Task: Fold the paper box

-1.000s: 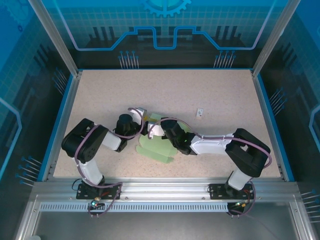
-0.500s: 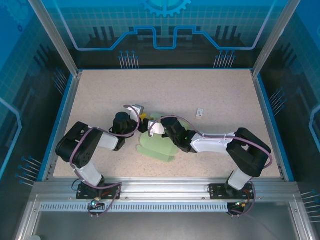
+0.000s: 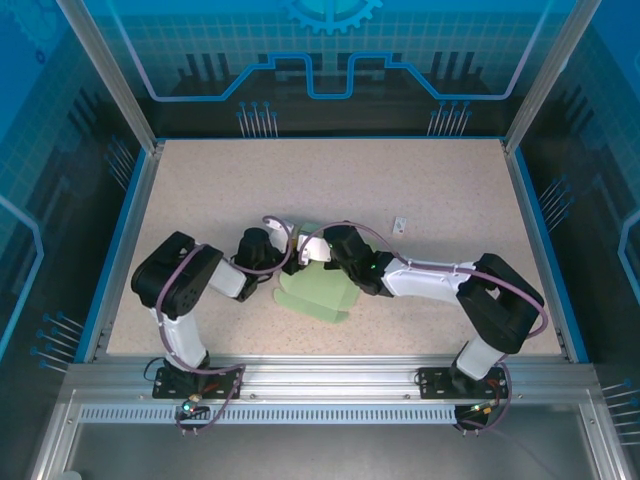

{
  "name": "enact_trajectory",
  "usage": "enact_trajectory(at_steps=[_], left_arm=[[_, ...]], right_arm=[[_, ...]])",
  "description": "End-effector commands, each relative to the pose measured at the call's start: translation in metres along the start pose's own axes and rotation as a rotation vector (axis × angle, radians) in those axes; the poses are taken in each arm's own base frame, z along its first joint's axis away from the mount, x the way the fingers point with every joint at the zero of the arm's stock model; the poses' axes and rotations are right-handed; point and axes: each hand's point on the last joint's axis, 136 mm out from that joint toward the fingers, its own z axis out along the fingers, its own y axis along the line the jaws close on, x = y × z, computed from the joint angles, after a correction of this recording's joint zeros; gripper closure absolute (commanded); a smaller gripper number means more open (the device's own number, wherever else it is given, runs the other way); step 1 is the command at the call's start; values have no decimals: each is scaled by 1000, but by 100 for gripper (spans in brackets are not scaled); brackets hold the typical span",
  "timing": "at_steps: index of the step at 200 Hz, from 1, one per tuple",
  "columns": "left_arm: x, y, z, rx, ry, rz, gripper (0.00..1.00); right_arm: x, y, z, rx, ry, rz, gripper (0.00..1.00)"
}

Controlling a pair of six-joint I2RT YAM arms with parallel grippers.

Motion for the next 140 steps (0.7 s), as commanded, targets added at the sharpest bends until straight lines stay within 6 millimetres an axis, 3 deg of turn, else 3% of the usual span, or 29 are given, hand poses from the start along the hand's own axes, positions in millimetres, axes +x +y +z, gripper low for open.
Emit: enact_trajectory(at_steps=[1,98,140], left_arm=[[-1,3,10,-19,10,49,51],[3,8,22,-33,27,69,65],[4,12,24,-51,30,68,64]], right_arm=[[-6,-15,-6,-3,-22,48,100],[-5,-14,-6,-21,-17,59,100],[-6,-12,-6,-31,-18,68,100]])
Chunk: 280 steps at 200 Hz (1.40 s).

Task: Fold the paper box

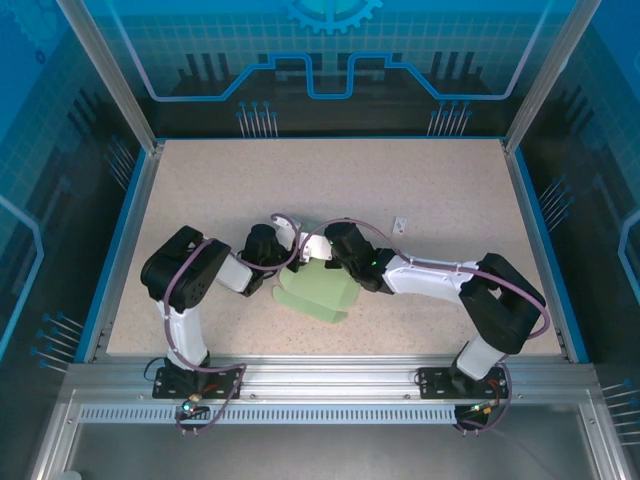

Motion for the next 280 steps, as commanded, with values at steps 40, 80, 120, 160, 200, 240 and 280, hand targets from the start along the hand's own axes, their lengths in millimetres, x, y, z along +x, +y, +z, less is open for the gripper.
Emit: enact_trajectory(at_steps=[40,80,120,160,200,240,280], left_arm=[[1,9,9,-60,19,13,59],[0,14,10,-101,20,3,67],[-3,21,9,-176,-7,-13,79],[-11,38,2,-317,-54,-60,87],[-13,59,-9,-478,-77,-138,91],[-21,68,-17,-587,-97,-171,92],[-20,73,-13,-662,-58,-191,93]], right_arm=[[-8,-9,-6,-13,-31,46,100],[-8,-5,-6,-25,-30,52,100],[-7,-3,-9,-38,-26,100,100],[-4,2,-14,-63,-19,152,100],[3,9,-16,-73,-1,172,100],[6,13,-17,-84,4,189,100],[6,18,-17,-98,1,207,100]])
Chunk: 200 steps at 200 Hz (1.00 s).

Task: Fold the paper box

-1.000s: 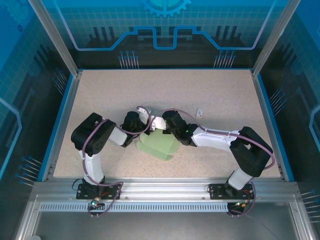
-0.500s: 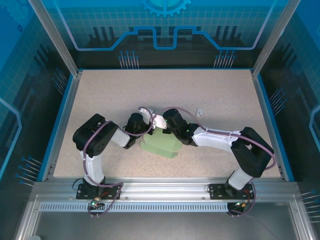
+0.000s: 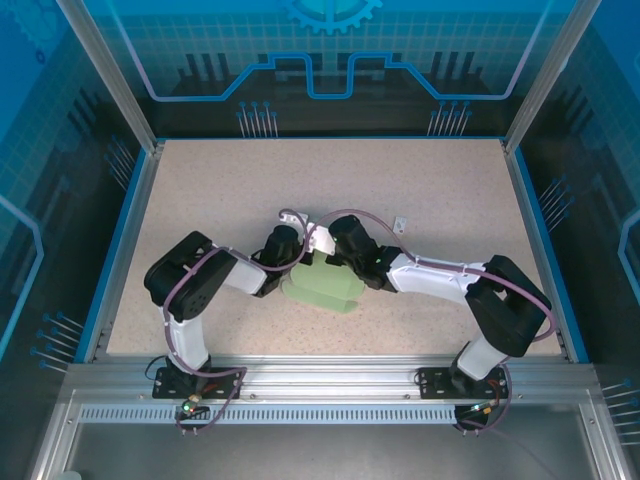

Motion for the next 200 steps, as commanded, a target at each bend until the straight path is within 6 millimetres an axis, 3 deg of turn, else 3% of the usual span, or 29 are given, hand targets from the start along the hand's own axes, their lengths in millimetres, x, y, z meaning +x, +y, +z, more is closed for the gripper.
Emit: enact_trajectory(at_steps=[1,38,85,139,200], left_arm=[[-4,67,0,-335,-7,-89,93],[-8,34,5,-143,-40,-25,88],[-7,9,-2,22,-65,65,79],[-9,-6,-10,111,-75,79,65],[-25,-14,-24,148,-101,91,52]], right_arm=[[7,24,-11,-94,10,13,100],[7,19,-10,-83,11,37,100],[7,4,-8,-50,22,91,100],[4,-4,-5,-24,33,94,100],[3,-6,-3,-21,35,86,100]])
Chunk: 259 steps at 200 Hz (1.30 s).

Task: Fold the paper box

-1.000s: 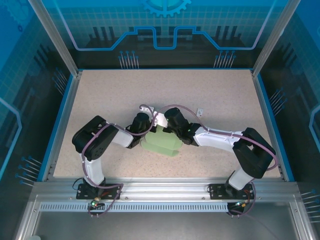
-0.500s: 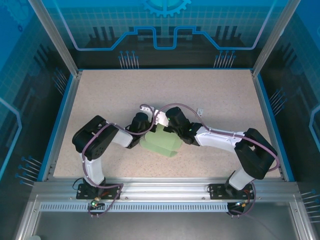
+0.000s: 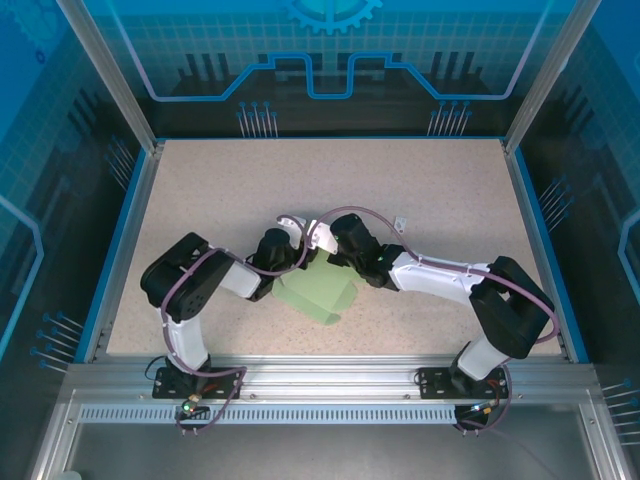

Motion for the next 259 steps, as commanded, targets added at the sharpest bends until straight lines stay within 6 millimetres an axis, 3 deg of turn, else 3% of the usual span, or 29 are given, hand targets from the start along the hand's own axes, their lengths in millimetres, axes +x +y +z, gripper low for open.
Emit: enact_trajectory(at_steps=[1,34,88,183,259], left_arm=[[-28,-7,-9,37,-73,17,52],[-39,-8,-16,47,-87,22,47],[-55,0,-21,51,-112,10,49],[-47,-15,-28,195,-43,23,34],[-48,-5,-14,168,-20,21,56]], right_arm=[[-5,-5,0,-3,-2,20,100],[-6,-5,0,-3,-5,15,100],[-4,-4,0,-8,2,5,100],[-9,-9,3,0,4,-4,100],[-13,-3,1,-35,-13,-17,100]])
